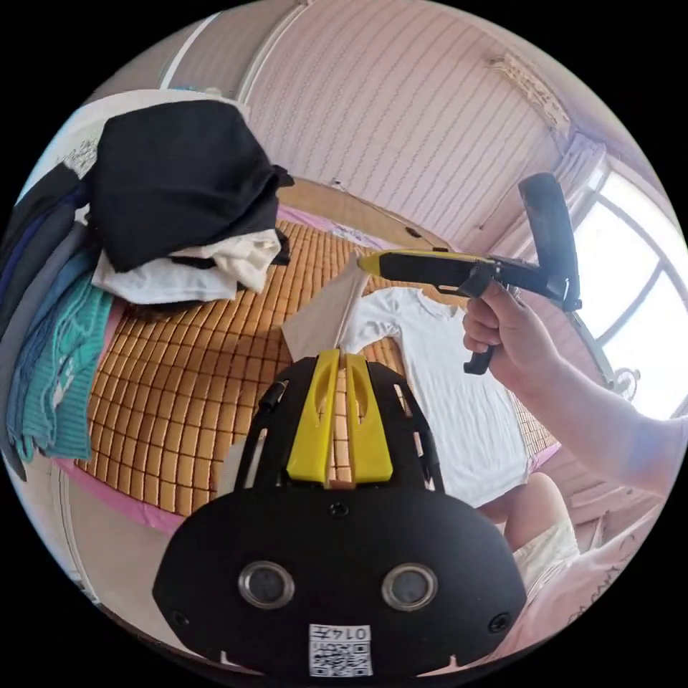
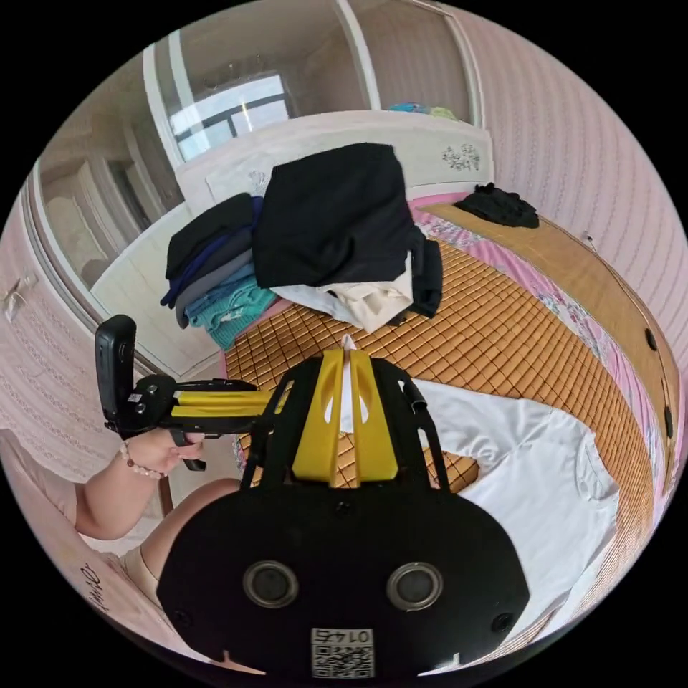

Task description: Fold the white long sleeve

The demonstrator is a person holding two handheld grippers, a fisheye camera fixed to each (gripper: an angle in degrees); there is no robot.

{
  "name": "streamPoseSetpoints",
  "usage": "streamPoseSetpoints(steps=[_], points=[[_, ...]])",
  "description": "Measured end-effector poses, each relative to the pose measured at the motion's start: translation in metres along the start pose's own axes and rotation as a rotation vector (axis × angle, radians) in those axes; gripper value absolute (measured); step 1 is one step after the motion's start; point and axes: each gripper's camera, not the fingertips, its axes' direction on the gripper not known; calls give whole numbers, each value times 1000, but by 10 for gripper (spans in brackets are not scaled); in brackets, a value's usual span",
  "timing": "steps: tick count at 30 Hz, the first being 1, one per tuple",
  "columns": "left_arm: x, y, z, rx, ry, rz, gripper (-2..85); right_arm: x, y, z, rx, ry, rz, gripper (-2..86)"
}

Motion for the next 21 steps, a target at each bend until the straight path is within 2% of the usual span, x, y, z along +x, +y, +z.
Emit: streamPoseSetpoints(steps=[2,5,10,13,15,17,21], points=[[40,-23,-3,47,56,95,-8,39,32,-77,117,49,74,5],[116,-54,1,77,249,244,-7,69,89,-176,252,155,120,5],[242,-43,37,13,491,450,-6,93,216,-282,302,308,239,6],[307,1,82,-76,545,542,-6,111,302,-299,206,370,382,6],[342,39,128,-212,561,583,-5,125,352,-290,123,362,493,5],[356,64,160,-320,563,585,-4,140,406,-268,11,329,610,4],[376,102,201,-479,567,617,3,154,451,-252,-67,294,694,0]])
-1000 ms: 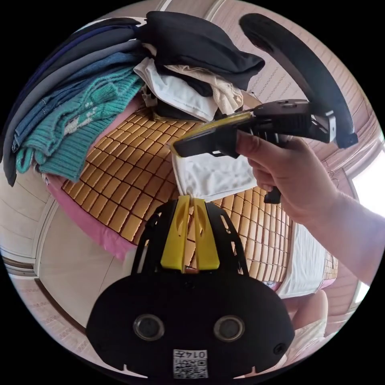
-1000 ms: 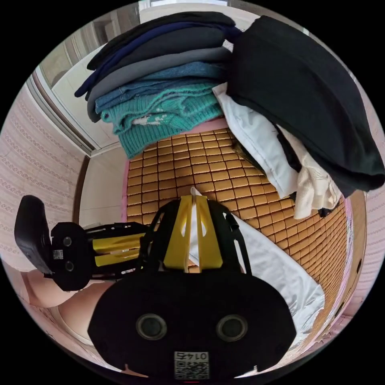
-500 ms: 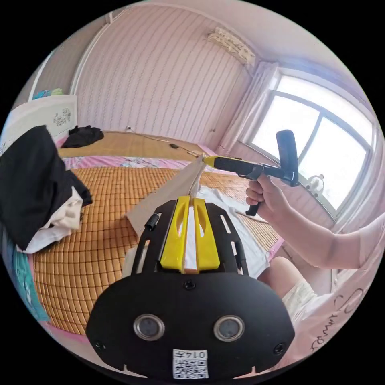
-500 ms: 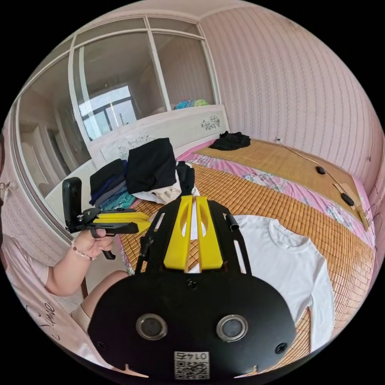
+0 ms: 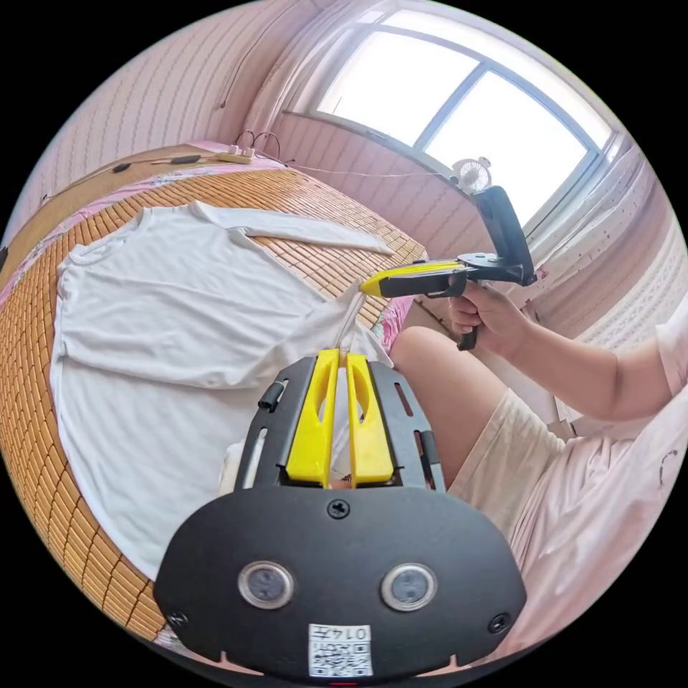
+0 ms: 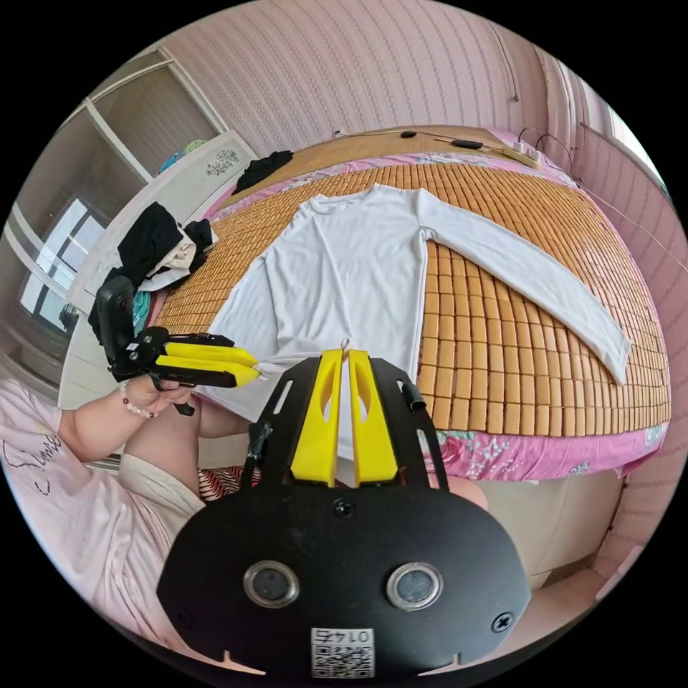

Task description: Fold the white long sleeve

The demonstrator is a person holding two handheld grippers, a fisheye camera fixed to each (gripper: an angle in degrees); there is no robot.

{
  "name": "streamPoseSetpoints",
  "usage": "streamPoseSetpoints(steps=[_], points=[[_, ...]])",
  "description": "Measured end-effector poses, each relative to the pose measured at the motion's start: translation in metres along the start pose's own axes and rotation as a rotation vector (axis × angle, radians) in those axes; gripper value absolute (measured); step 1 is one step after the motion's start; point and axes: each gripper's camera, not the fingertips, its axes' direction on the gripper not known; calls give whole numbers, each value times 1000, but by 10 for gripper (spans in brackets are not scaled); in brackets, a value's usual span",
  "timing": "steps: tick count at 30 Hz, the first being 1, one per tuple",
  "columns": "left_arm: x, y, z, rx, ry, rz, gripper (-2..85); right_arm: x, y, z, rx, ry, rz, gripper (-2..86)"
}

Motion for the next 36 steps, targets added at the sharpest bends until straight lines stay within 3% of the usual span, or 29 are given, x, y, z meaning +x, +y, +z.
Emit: streamPoseSetpoints(steps=[5,9,15,21,24,26,31,36], points=[[-11,5,1,-43,-1,-26,26,28,7,14,-172,158,-8,-5],[-63,12,-38,-31,-248,-76,31,26,-39,18,-149,179,-119,7],[-153,-24,-70,-65,-589,-132,25,-40,-221,90,-51,-29,-425,74],[-197,-67,-49,-114,-697,-124,56,-104,-377,196,-68,-15,-509,85],[-208,-78,-26,-161,-684,-85,60,-110,-419,241,-128,15,-461,86],[-216,-80,-14,-208,-694,-101,44,-118,-432,260,-185,17,-482,39],[-213,-67,-34,-85,-713,-106,-6,-150,-442,248,-96,40,-629,-2],[-250,-55,-54,-4,-620,-295,-9,-178,-467,267,-138,47,-660,0]])
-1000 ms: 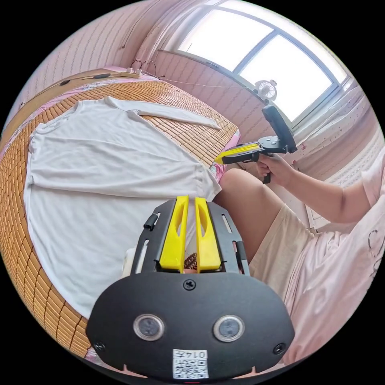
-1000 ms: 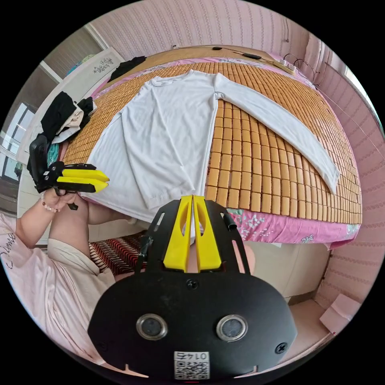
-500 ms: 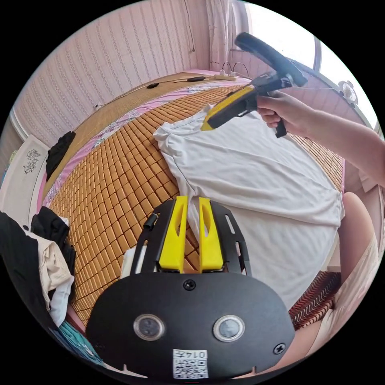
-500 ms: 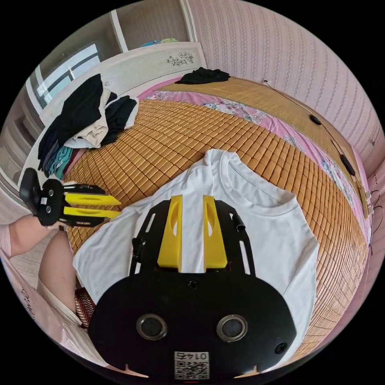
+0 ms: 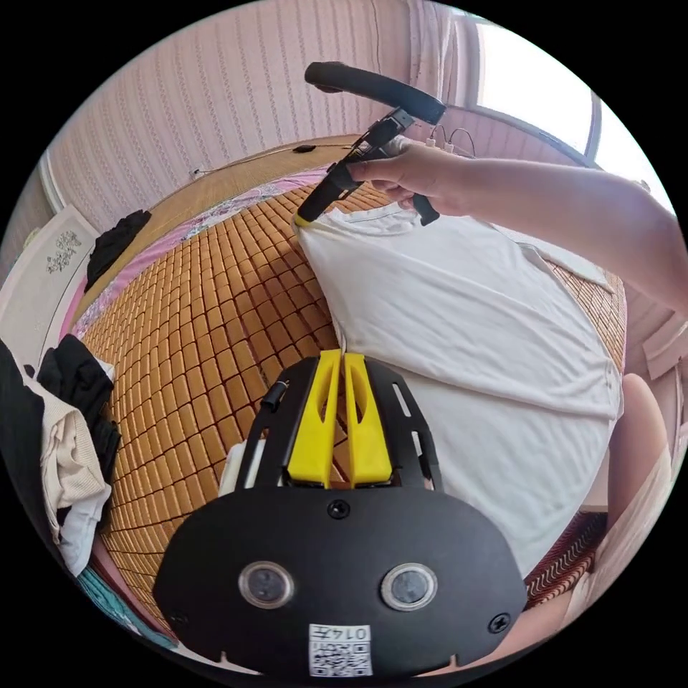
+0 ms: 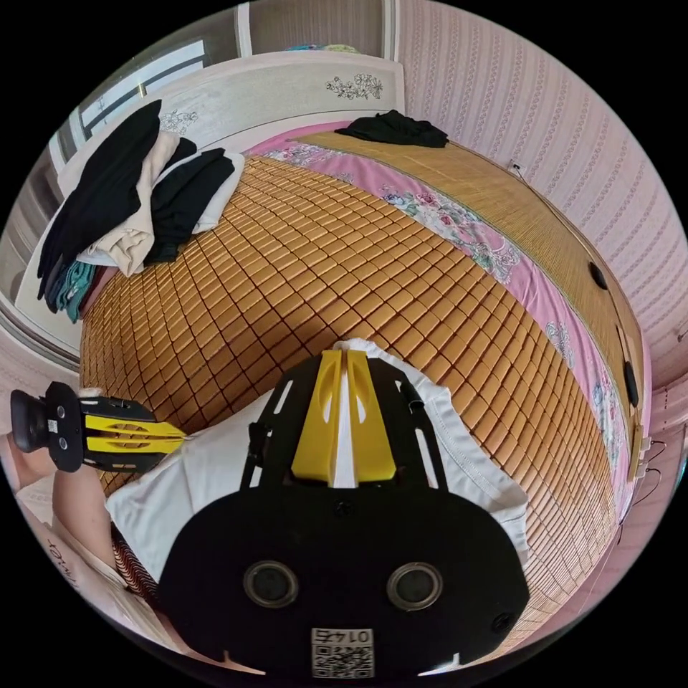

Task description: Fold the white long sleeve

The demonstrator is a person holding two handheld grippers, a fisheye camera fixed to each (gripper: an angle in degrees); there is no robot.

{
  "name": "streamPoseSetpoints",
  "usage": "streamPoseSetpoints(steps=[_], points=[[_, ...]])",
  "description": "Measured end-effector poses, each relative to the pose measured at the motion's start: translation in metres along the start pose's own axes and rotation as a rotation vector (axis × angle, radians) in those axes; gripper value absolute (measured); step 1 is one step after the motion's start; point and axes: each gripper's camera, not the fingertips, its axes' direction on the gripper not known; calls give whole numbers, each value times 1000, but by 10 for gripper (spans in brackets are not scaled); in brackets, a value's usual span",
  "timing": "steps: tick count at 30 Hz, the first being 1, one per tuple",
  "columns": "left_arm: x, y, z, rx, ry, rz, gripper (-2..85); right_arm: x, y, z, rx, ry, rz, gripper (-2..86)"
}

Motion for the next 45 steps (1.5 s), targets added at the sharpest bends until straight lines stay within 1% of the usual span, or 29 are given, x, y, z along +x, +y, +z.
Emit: streamPoseSetpoints(steps=[2,4,6,8,9,11,12,13,14,15,16,17,18,19,21,24,27,28,30,33,36,38,39,40,41,42,43,44,45], points=[[-2,-1,16,-52,6,-22,-9,3,-7,23,-118,-11,38,15],[1,-3,16,-29,-7,-25,-7,9,-2,27,-163,-4,63,44],[-1,-8,12,-35,6,-39,1,19,11,10,-130,4,87,72],[-1,-7,-1,23,-4,-30,13,39,41,-33,-54,21,129,101],[3,-5,-12,41,-10,-11,21,44,52,-46,-33,24,138,103],[14,-2,-29,39,-41,27,37,50,113,-105,73,58,150,104],[26,4,-41,49,-68,58,41,48,132,-118,88,79,144,103],[33,6,-47,55,-76,73,43,40,172,-140,103,134,137,99],[49,12,-57,62,-63,101,41,30,216,-156,100,171,148,94],[69,16,-64,66,-4,117,38,24,238,-161,94,175,162,91],[81,18,-66,65,40,125,37,11,283,-167,67,151,196,85],[109,21,-67,53,136,154,35,-5,328,-166,29,105,246,79],[141,24,-64,40,213,185,34,-13,349,-164,10,75,273,76],[160,25,-62,34,248,204,35,-32,389,-157,-24,19,318,70],[237,28,-50,10,355,271,40,-62,435,-143,-76,-33,361,51],[313,17,-35,-27,360,348,49,-94,480,-126,-151,-22,402,37],[348,-4,-19,-46,335,347,47,-103,510,-126,-112,3,455,23],[353,-8,-15,-63,331,353,45,-104,521,-127,-93,1,475,14],[372,-17,8,-218,257,392,32,-105,535,-130,-55,-18,486,7],[383,-22,10,-256,263,412,7,-107,557,-133,-9,-48,495,6],[392,-30,8,-280,252,418,20,-105,580,-142,49,-81,530,24],[398,-36,-1,-291,244,446,37,-94,606,-166,150,-18,596,54],[403,-41,-10,-272,243,469,39,-89,614,-173,171,18,614,59],[404,-44,-15,-258,243,481,40,-75,633,-187,206,122,672,62],[408,-51,-24,-232,246,504,36,-57,655,-198,230,244,758,66],[411,-60,-31,-207,258,524,33,-48,667,-203,239,300,808,68],[413,-66,-34,-194,266,534,31,-29,694,-212,258,393,920,74],[418,-80,-38,-166,277,551,29,-12,723,-219,286,454,1031,80],[425,-95,-40,-131,275,585,27,-6,737,-221,295,472,1079,81]])
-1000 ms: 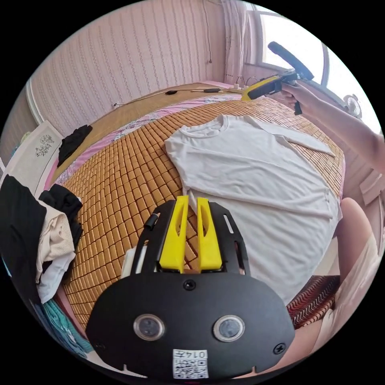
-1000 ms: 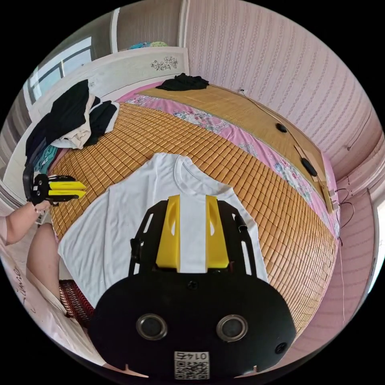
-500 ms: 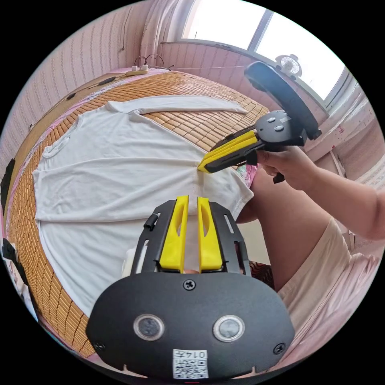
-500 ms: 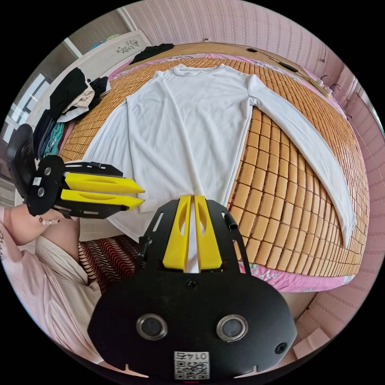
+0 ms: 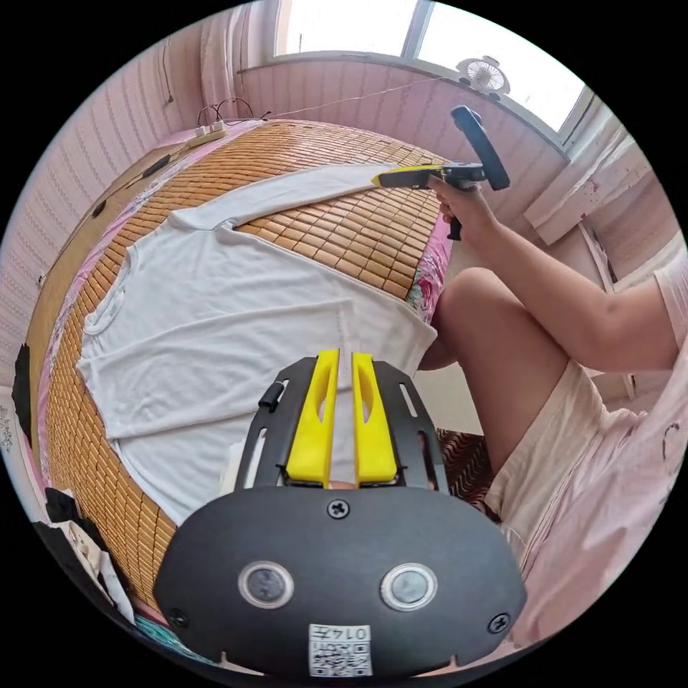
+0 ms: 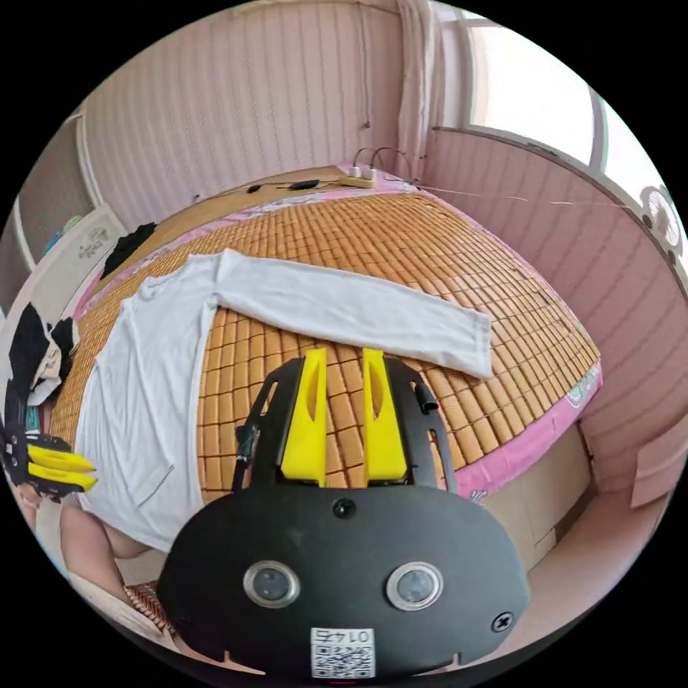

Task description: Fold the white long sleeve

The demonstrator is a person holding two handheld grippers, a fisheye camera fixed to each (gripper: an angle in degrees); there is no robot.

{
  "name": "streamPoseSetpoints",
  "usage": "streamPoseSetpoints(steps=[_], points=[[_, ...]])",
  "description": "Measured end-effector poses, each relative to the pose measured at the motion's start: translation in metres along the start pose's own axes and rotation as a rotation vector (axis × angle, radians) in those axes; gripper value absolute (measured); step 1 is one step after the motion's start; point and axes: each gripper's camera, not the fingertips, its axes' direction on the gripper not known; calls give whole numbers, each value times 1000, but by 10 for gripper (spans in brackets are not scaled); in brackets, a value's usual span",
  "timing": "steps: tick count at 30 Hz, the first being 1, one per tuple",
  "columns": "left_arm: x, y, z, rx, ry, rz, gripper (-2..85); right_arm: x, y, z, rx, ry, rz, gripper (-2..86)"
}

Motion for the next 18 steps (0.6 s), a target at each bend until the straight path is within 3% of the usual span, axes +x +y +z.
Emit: streamPoseSetpoints(steps=[8,12,14,18], points=[[3,-146,27,109,-24,260,40,126,42,3,74,79,429,121],[16,-236,60,105,3,299,44,148,50,1,99,36,439,119],[26,-269,73,116,8,318,44,165,53,10,21,57,485,98],[52,-333,111,88,-18,356,43,177,56,5,-28,103,394,77]])
